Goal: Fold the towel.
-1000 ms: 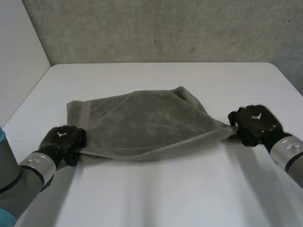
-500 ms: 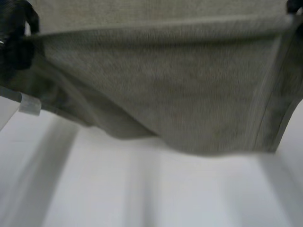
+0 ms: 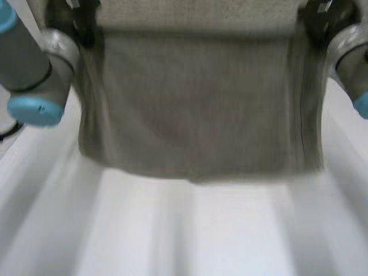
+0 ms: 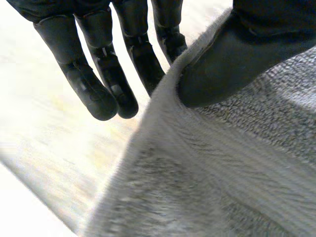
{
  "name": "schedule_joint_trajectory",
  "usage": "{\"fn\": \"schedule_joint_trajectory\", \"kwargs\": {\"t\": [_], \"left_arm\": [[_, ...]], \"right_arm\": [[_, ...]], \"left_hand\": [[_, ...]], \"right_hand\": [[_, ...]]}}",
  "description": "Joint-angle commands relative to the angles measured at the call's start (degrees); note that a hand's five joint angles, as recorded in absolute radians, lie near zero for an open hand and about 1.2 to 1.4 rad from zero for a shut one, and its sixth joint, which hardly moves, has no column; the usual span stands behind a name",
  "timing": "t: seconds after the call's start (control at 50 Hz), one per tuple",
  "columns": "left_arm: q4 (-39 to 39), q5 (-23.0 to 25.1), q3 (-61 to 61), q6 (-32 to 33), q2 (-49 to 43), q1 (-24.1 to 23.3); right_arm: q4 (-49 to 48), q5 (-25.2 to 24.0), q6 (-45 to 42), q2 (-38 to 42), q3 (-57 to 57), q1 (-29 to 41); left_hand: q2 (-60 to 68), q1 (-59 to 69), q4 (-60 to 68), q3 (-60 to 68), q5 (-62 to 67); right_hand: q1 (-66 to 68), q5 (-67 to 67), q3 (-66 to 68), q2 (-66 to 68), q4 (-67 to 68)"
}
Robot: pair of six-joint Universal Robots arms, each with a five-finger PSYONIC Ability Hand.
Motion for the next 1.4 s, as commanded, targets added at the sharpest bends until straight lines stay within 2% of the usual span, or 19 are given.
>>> {"fn": "schedule_joint_trajectory", "kwargs": {"t": [0.02, 0.1, 0.2, 0.32, 0.4, 0.5, 0.64, 0.68, 0.72, 0.8, 0.84, 0.88, 0.98, 1.12, 1.16, 1.22, 1.32, 1.34, 1.4], "left_arm": [[14.0, -4.7, 3.3, -7.1, 4.8, -1.0], [14.4, -4.3, -0.7, -9.0, 6.6, -0.9], [14.4, -3.9, -9.0, -9.5, 7.9, -1.1], [15.8, -0.7, -25.4, -9.6, 9.3, -0.8], [20.7, 2.7, -38.2, -9.4, 8.9, -0.7], [27.9, 4.6, -49.6, -9.0, 8.4, -0.4], [31.5, 5.0, -60.0, -8.8, 10.2, 0.6], [31.0, 5.1, -64.4, -8.2, 15.8, 1.5], [30.8, 5.2, -66.9, -7.7, 19.6, 2.1], [29.6, 6.1, -71.2, -6.9, 27.2, 3.5], [27.1, 9.2, -74.3, -7.0, 35.0, 4.3], [25.5, 11.1, -75.3, -7.2, 38.7, 5.0], [20.6, 16.5, -76.6, -7.4, 45.5, 7.8], [20.1, 19.4, -74.4, -7.4, 42.4, 8.7], [21.7, 18.6, -70.0, -7.2, 33.8, 8.4], [22.1, 18.5, -67.1, -6.9, 29.3, 7.6], [21.7, 17.2, -51.5, -6.7, 12.2, 5.2], [21.7, 17.2, -51.5, -6.7, 12.2, 5.2], [21.0, 14.5, -42.2, -6.3, 4.4, 4.3]], "right_arm": [[-25.7, 0.0, 10.8, -11.3, 11.2, -0.8], [-23.6, -2.0, 12.4, -11.6, 13.6, -0.8], [-15.6, -6.1, 12.8, -12.0, 18.0, -1.1], [-10.6, -12.1, 12.5, -12.1, 28.1, -1.9], [-11.0, -17.9, 11.7, -11.7, 38.1, -4.2], [-11.3, -21.9, 11.3, -10.5, 45.7, -7.8], [-9.8, -22.7, 8.0, -11.1, 51.6, -10.5], [-8.7, -22.6, 6.9, -13.5, 52.9, -11.5], [-4.1, -22.7, 5.2, -21.5, 55.0, -14.2], [2.0, -24.0, 4.8, -27.1, 55.8, -16.9], [5.4, -25.1, 4.5, -28.8, 55.8, -17.7], [12.1, -28.0, 3.6, -32.7, 55.2, -18.8], [18.3, -30.9, -1.8, -37.0, 55.0, -22.0], [18.2, -30.6, -5.4, -34.7, 51.6, -21.9], [16.2, -29.5, -4.3, -26.5, 47.2, -19.2], [15.6, -27.8, -3.3, -22.0, 44.0, -17.3], [15.2, -16.5, -0.7, -6.9, 29.3, -10.9], [15.2, -16.4, -0.7, -6.8, 29.3, -10.8], [14.9, -12.1, -0.4, 0.9, 21.8, -7.7]], "left_hand": [[-6.5, -3.8, -6.9, -8.7, -15.3], [-6.5, -3.8, -6.9, -8.7, -15.3], [-6.5, -3.8, -6.9, -8.7, -15.3], [-6.5, -3.8, -6.9, -8.7, -15.3], [-6.5, -3.8, -6.9, -8.7, -15.3], [-6.5, -3.8, -6.9, -8.7, -15.3], [-6.5, -3.8, -6.9, -8.7, -15.3], [-6.5, -3.8, -6.9, -8.7, -15.3], [-6.5, -3.8, -6.9, -8.7, -15.3], [-6.5, -3.8, -6.9, -8.7, -15.3], [-6.5, -3.8, -6.9, -8.7, -15.3], [-6.5, -3.8, -6.9, -8.7, -15.3], [-6.5, -3.8, -6.9, -8.7, -15.3], [-6.5, -3.8, -6.9, -8.7, -15.3], [-6.5, -3.8, -6.9, -8.7, -15.3], [-6.5, -3.8, -6.9, -8.7, -15.3], [-6.5, -3.8, -6.9, -8.7, -15.3], [-6.5, -3.8, -6.9, -8.7, -15.3], [-6.5, -3.8, -6.9, -8.7, -15.3]], "right_hand": [[15.8, 2.9, 3.6, 3.3, 3.1], [15.8, 2.9, 3.6, 3.3, 3.1], [15.8, 2.9, 3.6, 3.3, 3.1], [15.8, 2.9, 3.6, 3.3, 3.1], [15.8, 2.9, 3.6, 3.3, 3.1], [15.8, 2.9, 3.6, 3.3, 3.1], [15.8, 2.9, 3.6, 3.3, 3.1], [15.8, 2.9, 3.6, 3.3, 3.1], [15.8, 2.9, 3.6, 3.3, 3.1], [15.8, 2.9, 3.6, 3.3, 3.1], [15.8, 2.9, 3.6, 3.3, 3.1], [15.8, 2.9, 3.6, 3.3, 3.1], [15.8, 2.9, 3.6, 3.3, 3.1], [15.8, 2.9, 3.6, 3.3, 3.1], [15.8, 2.9, 3.6, 3.3, 3.1], [15.8, 2.9, 3.6, 3.3, 3.1], [15.8, 2.9, 3.6, 3.3, 3.1], [15.8, 2.9, 3.6, 3.3, 3.1], [15.8, 2.9, 3.6, 3.3, 3.1]]}}
